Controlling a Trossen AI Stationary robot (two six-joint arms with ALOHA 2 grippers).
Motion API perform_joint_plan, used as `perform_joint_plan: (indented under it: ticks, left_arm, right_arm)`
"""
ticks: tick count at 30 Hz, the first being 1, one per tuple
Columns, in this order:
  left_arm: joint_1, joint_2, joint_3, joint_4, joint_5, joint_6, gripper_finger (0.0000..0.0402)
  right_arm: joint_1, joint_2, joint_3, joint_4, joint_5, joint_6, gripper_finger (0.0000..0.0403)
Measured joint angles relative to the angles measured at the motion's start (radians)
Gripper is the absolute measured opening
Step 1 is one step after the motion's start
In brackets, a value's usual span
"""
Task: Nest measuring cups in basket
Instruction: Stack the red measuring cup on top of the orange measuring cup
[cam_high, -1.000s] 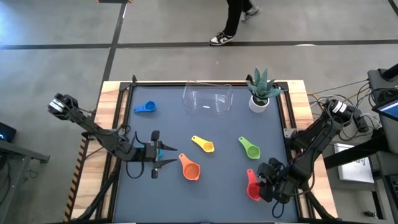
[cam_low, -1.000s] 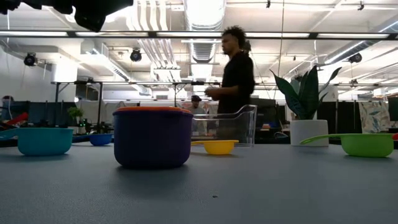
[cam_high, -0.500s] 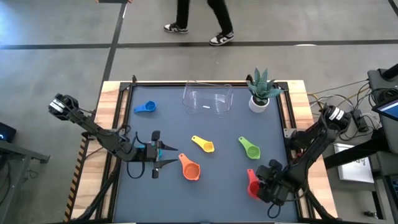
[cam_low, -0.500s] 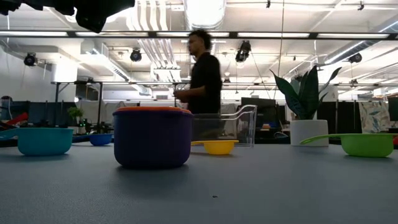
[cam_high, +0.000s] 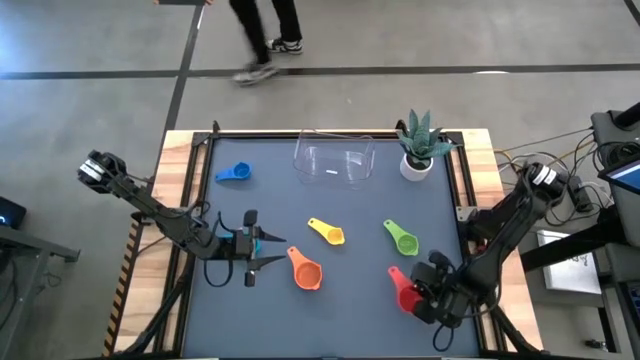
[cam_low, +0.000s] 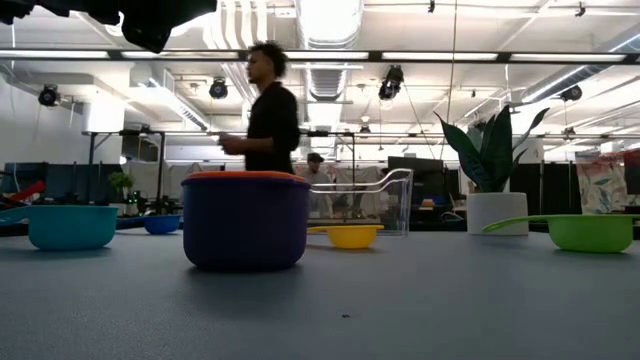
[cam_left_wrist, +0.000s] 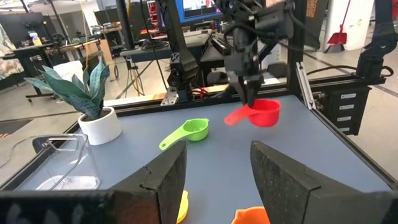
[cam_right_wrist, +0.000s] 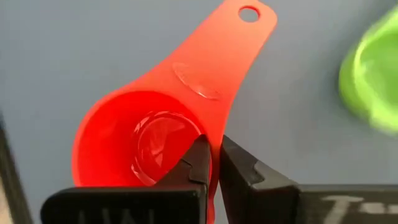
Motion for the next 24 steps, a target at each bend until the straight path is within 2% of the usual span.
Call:
perform_joint_plan:
  ticks: [6, 9, 13, 16, 24]
  left_arm:
    - [0.0, -0.04, 0.0, -0.009, 0.0, -0.001, 0.0162]
    - [0.0, -0.077, -0.003, -0.052, 0.001, -0.003, 0.0162]
    - [0.0, -0.145, -0.054, -0.075, 0.001, -0.023, 0.0157]
    - [0.0, -0.22, -0.1, -0.065, 0.001, -0.055, 0.0147]
    - [-0.001, -0.423, -0.217, -0.067, 0.001, -0.091, 0.0118]
  right_arm:
    - [-0.143, -0.04, 0.11, -0.03, 0.143, -0.29, 0.001]
    - [-0.255, -0.027, 0.175, 0.032, 0.155, -0.504, 0.0009]
    - [-0.404, 0.027, 0.256, 0.172, 0.074, -0.81, 0.0009]
    - [-0.5, 0.083, 0.32, 0.243, -0.002, -0.963, 0.0009]
    - [-0.641, 0.288, 0.458, 0.379, -0.181, -1.112, 0.0009]
